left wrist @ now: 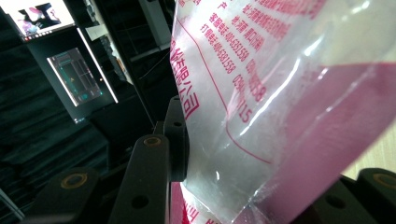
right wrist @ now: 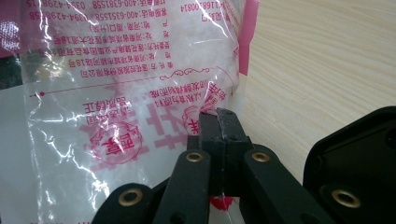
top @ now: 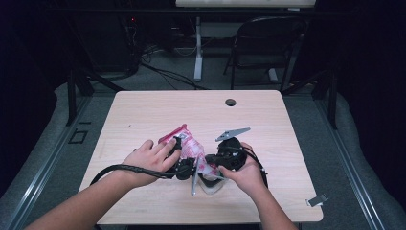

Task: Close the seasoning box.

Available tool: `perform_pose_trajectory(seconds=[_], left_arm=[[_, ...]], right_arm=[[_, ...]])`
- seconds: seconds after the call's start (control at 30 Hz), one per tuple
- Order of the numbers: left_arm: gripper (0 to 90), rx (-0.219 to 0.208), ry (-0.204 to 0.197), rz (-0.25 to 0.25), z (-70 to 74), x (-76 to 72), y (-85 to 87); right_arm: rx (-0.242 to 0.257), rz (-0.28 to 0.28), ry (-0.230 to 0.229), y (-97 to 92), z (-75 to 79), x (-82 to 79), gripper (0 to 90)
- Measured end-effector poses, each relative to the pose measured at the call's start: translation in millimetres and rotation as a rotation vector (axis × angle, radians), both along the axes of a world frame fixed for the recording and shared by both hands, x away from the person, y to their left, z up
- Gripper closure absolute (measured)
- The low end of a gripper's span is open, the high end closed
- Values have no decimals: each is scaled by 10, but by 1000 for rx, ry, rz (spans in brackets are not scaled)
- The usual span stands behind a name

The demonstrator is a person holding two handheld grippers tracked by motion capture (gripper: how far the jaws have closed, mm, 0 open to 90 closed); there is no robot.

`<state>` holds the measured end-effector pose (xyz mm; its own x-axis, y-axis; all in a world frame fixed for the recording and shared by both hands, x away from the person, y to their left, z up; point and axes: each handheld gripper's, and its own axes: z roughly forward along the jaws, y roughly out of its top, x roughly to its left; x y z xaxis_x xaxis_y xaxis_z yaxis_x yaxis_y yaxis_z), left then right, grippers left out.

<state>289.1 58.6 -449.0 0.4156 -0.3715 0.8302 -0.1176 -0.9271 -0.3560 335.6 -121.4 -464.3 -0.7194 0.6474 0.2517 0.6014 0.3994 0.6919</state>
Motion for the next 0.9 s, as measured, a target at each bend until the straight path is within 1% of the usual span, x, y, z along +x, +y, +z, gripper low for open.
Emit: perform_pose_trajectory(seconds=[0.1, 0.17, 0.33, 0.37, 0.4, 0.43, 0.47, 0.6, 0.63, 0.7, 0.73, 0.87, 0.9], left_arm=[[690, 3, -4, -1, 4, -3, -4], [690, 3, -10, -4, 1, -6, -6], [691, 9, -5, -2, 2, -7, -10], [691, 12, -7, -6, 4, -8, -11], [692, 26, -7, -8, 12, -8, -16], [692, 16, -14, -9, 5, -11, -10], [692, 21, -10, -8, 12, -12, -12], [693, 23, -16, -9, 23, -23, -16], [693, 22, -26, -15, 20, -26, -15], [693, 24, -28, -14, 22, -33, -20], [694, 26, -22, -11, 26, -36, -23], [695, 33, -29, -12, 25, -51, -30], [695, 37, -41, -19, 24, -58, -32]], right_arm=[[7, -3, -1, -1, -1, -1, 900], [3, 1, 0, -6, 2, 2, 900], [2, 0, 1, -4, 2, 1, 900], [1, 3, 2, -5, 2, 2, 900], [-1, 4, 1, -7, 3, 2, 900], [5, -3, -1, -2, 1, -2, 900], [4, -2, -1, -3, 2, -2, 900], [15, -4, 0, -1, 9, -8, 900], [14, -3, -1, -4, 12, -9, 900], [14, 0, 0, -7, 15, -12, 900], [14, 1, 0, -8, 16, -13, 900], [14, -4, -3, -4, 19, -24, 900], [11, -4, -3, -6, 21, -27, 900]])
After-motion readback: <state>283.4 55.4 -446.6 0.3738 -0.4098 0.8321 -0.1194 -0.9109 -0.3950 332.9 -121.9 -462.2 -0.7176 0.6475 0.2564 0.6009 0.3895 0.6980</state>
